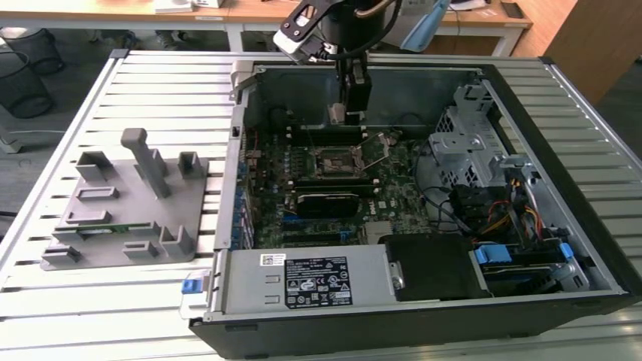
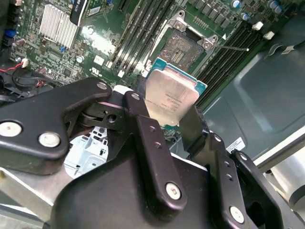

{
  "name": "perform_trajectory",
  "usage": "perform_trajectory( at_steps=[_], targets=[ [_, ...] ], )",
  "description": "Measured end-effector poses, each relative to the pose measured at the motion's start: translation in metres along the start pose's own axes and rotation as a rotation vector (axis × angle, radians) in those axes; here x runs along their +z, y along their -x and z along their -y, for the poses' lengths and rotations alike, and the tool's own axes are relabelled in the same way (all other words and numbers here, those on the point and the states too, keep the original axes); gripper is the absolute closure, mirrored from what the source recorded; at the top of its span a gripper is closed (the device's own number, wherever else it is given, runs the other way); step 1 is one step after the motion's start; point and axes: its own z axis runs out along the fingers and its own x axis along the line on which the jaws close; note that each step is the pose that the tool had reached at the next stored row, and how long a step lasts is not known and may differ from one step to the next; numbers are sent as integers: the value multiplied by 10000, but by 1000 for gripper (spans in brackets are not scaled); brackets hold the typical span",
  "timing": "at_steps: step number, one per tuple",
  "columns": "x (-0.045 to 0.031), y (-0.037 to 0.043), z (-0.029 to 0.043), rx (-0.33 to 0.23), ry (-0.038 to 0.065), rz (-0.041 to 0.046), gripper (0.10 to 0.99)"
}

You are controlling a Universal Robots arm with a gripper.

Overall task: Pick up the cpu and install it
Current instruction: 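Place the cpu into insertion slot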

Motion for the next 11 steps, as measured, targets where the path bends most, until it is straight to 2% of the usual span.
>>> perform_trajectory(
  at_steps=[6,11],
  targets=[
    [45,-9,0,-519,6,-41,561],
    [97,-51,-9,-528,7,-43,561]
  ],
)
